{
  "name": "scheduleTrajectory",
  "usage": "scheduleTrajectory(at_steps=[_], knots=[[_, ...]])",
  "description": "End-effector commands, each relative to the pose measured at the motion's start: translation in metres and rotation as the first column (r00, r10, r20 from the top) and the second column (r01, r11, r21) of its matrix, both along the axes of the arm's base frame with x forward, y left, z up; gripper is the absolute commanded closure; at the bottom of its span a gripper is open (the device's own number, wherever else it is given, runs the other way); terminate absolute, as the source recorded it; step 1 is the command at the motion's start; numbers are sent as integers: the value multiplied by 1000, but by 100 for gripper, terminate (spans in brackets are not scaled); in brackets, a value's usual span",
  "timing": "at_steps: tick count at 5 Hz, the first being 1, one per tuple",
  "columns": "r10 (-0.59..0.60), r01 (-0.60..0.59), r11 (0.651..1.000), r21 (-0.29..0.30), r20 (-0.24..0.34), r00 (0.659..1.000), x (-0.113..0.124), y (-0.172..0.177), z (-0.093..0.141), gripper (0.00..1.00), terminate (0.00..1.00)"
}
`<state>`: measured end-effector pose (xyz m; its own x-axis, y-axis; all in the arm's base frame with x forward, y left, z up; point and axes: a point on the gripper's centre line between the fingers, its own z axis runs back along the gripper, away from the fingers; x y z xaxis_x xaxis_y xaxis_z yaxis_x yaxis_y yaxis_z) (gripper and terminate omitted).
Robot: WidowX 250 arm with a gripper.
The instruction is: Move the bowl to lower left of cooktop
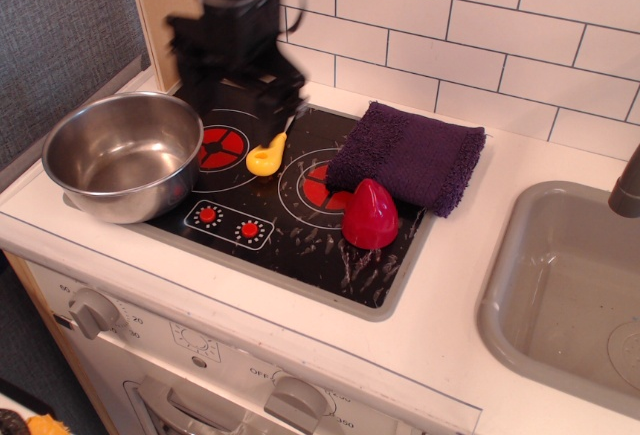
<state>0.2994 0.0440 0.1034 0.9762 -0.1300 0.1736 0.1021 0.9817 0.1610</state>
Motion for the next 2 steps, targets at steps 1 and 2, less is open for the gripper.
scheduleTrajectory(at_steps=[1, 2], knots=[[-34, 37, 990, -135, 22, 999, 1, -33, 31, 0, 0], [-33, 30, 991, -130, -16, 999, -1, -36, 26, 0, 0]])
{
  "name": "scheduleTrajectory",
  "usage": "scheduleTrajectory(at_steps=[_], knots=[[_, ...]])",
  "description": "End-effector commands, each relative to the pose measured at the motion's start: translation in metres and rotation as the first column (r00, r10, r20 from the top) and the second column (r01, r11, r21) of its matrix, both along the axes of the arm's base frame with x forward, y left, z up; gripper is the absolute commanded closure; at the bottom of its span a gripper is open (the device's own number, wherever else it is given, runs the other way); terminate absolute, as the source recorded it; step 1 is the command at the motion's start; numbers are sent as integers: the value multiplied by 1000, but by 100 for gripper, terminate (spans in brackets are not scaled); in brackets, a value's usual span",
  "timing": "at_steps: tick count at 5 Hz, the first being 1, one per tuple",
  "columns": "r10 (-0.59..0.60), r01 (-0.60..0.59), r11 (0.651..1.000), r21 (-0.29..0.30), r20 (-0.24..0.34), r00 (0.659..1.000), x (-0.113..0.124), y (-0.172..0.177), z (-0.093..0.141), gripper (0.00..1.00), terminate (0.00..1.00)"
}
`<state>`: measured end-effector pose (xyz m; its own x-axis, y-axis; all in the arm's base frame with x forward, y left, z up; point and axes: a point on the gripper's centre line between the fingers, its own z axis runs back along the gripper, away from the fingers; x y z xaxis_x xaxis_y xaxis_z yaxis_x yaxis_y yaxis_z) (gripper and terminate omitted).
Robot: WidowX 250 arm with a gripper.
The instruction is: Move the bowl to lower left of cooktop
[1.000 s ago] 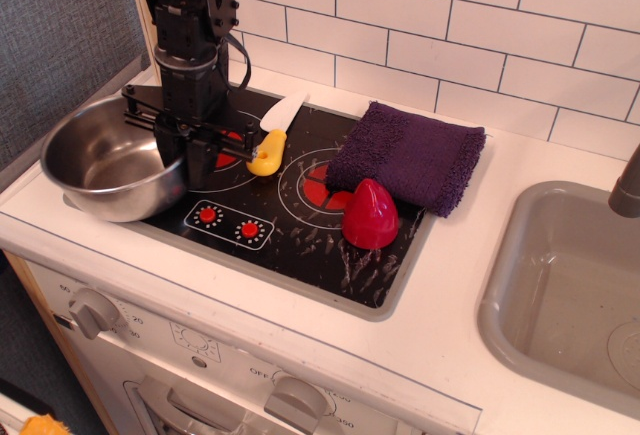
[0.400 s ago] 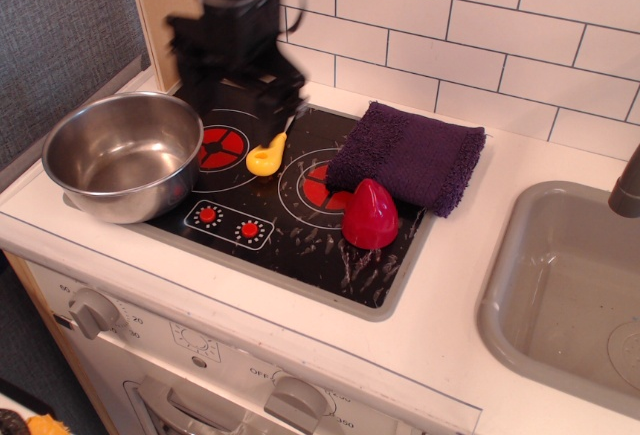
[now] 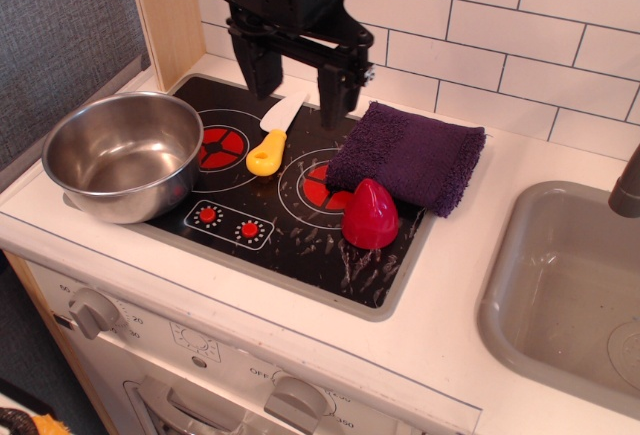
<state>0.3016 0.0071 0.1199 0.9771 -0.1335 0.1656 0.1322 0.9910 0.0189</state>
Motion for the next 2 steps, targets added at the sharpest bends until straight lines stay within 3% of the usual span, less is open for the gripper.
scheduleTrajectory(at_steps=[1, 2], knots=[[-3, 3, 1000, 10, 9, 1000, -3, 1, 10, 0, 0], [-3, 3, 1000, 10, 9, 1000, -3, 1, 10, 0, 100]])
